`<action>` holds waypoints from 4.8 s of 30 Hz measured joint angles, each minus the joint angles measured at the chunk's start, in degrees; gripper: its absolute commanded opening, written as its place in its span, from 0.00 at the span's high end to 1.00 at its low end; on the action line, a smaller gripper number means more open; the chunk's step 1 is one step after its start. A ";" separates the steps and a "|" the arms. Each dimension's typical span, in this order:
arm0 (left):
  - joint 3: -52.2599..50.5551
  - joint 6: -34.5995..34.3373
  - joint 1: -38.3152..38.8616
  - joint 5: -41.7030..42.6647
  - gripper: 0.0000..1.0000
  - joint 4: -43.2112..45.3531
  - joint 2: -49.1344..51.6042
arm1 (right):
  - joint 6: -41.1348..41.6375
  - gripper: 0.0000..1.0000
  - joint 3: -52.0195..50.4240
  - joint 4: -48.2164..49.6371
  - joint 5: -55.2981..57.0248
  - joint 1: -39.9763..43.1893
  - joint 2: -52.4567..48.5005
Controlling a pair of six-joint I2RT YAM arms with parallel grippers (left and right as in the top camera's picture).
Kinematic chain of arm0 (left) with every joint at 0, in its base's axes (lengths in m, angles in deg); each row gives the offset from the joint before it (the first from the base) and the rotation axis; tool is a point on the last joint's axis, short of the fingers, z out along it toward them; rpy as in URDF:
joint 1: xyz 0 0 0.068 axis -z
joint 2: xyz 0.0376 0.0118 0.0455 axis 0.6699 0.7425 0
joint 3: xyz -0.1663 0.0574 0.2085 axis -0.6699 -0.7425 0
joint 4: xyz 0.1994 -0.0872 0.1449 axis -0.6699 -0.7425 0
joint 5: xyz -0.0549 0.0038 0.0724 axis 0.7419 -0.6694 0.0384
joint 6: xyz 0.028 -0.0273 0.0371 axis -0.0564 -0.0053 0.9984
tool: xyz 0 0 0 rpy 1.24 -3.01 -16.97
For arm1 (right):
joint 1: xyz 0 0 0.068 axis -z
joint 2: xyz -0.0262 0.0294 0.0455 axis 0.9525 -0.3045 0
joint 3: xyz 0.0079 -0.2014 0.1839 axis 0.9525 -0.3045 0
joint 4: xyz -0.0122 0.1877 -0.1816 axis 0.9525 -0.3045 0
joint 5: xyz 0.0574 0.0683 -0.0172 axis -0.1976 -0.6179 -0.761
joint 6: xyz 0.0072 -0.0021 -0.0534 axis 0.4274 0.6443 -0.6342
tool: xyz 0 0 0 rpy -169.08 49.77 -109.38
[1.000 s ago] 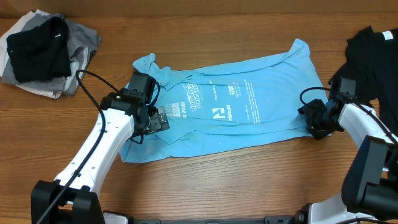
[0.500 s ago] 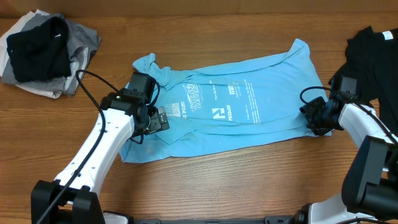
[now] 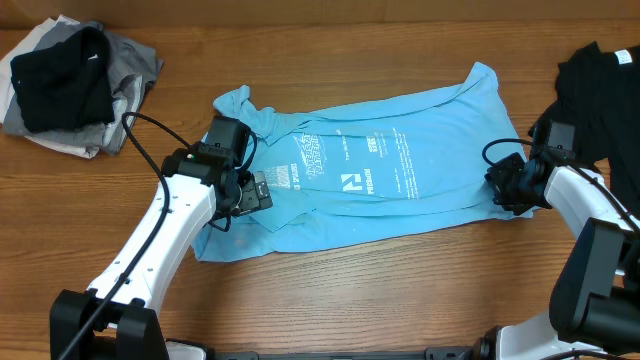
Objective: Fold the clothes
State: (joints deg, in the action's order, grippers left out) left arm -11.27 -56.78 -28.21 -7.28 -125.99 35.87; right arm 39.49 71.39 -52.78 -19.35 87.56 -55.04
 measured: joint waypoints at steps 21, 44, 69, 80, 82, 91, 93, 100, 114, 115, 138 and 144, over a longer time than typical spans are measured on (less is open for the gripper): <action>0.00 0.61 0.00 -0.07 0.00 0.79 0.02 | 0.22 0.38 -0.66 12.59 -0.11 -1.07 0.00; 0.00 10.38 1.73 12.04 0.10 5.73 0.02 | -15.50 0.03 17.75 -2.56 -22.49 0.07 3.39; 0.07 5.20 13.75 18.88 0.96 6.91 14.51 | -15.74 0.96 12.41 -18.62 -5.03 0.04 -2.01; 0.07 4.24 6.67 14.75 0.93 3.02 16.24 | -12.28 0.91 11.93 -19.06 0.66 0.07 -6.80; 0.07 4.28 5.27 14.43 0.93 2.99 16.24 | -11.67 0.91 11.93 -19.02 1.73 0.04 -6.80; 0.04 4.87 3.26 13.79 0.95 4.76 16.24 | -10.86 0.92 8.37 -14.05 3.17 0.04 -6.84; -0.11 4.90 3.26 13.81 0.95 5.42 16.26 | -10.78 0.92 7.43 -13.20 3.19 0.04 -6.80; -1.64 5.11 2.73 14.21 0.95 7.54 16.37 | -10.29 0.96 6.60 -11.61 3.50 0.07 -6.40; -2.86 5.62 -6.97 16.20 0.96 5.92 16.35 | -5.60 0.96 6.60 -13.90 5.29 -0.07 -6.12; -2.93 5.92 -8.04 16.26 0.96 5.51 16.35 | -5.29 0.96 6.58 -14.80 5.46 -0.07 -6.03; -5.49 2.58 -12.13 2.69 0.96 -10.86 12.41 | -1.42 0.96 5.49 -24.46 8.48 0.00 -0.48; -5.55 1.51 -13.03 1.25 0.62 -11.80 -0.50 | -1.73 0.89 5.20 -24.22 8.44 0.00 10.05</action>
State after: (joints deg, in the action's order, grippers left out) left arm -16.82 -55.27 -41.24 -6.03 -137.79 35.37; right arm 37.76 76.59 -77.00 -10.92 87.56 -44.99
